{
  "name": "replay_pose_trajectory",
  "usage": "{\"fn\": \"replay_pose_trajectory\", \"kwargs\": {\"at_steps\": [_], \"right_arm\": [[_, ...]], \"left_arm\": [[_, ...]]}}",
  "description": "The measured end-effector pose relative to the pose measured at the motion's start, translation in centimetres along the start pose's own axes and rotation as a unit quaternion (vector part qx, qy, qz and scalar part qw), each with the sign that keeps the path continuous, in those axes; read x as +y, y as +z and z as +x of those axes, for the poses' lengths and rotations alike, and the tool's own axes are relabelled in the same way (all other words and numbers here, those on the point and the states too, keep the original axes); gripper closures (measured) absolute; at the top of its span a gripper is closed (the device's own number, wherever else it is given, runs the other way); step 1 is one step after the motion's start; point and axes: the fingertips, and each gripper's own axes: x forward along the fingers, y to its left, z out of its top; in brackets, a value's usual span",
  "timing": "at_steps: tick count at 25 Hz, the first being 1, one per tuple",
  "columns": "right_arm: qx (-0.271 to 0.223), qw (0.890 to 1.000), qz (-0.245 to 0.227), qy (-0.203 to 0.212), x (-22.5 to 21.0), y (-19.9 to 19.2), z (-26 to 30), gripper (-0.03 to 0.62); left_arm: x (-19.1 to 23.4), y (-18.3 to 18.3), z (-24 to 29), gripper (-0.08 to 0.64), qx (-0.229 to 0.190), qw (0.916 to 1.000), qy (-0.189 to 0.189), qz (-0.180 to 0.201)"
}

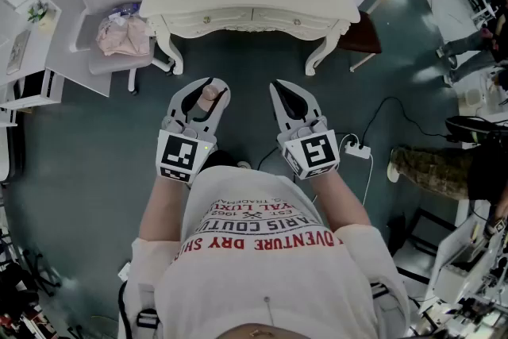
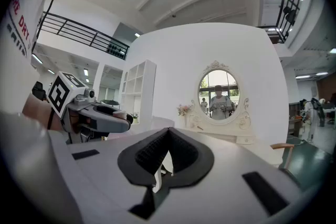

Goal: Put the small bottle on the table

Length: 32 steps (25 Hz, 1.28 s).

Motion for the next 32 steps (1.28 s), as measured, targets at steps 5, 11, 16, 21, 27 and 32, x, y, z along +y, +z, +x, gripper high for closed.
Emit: {"fn": "replay_pose_trajectory", "kwargs": {"at_steps": [5,11,16,21,27,32], "right_arm": [[-0.006,1.000,-0.003,0.008,0.0,0.1,0.3,0.594],[-0.007,1.000,0.005,-0.001,-0.7,0.0,0.3,0.594],[-0.012,1.000,0.014,-0.007,-1.9,-0.1,0.8,0.594],[-0.004,1.000,0.020,-0.012,-3.0,-0.8,2.3,0.594],[0.000,1.000,0.023,-0.017,-5.0,-1.3,6.2,0.594],[0.008,0.999,0.026,-0.023,-7.5,-1.1,11.4,0.594]], "left_arm": [[0.1,0.2,0.4,0.423,-0.004,1.0000,0.002,0.001],[0.3,0.2,0.8,0.423,-0.007,1.0000,0.006,-0.004],[0.7,0.2,1.7,0.423,-0.006,0.9999,0.011,-0.009],[2.1,-0.4,3.2,0.423,-0.001,0.9998,0.012,-0.014],[5.1,-0.3,6.7,0.423,-0.003,0.9998,0.005,-0.017],[9.6,0.4,10.9,0.422,-0.005,0.9999,-0.005,-0.014]]}}
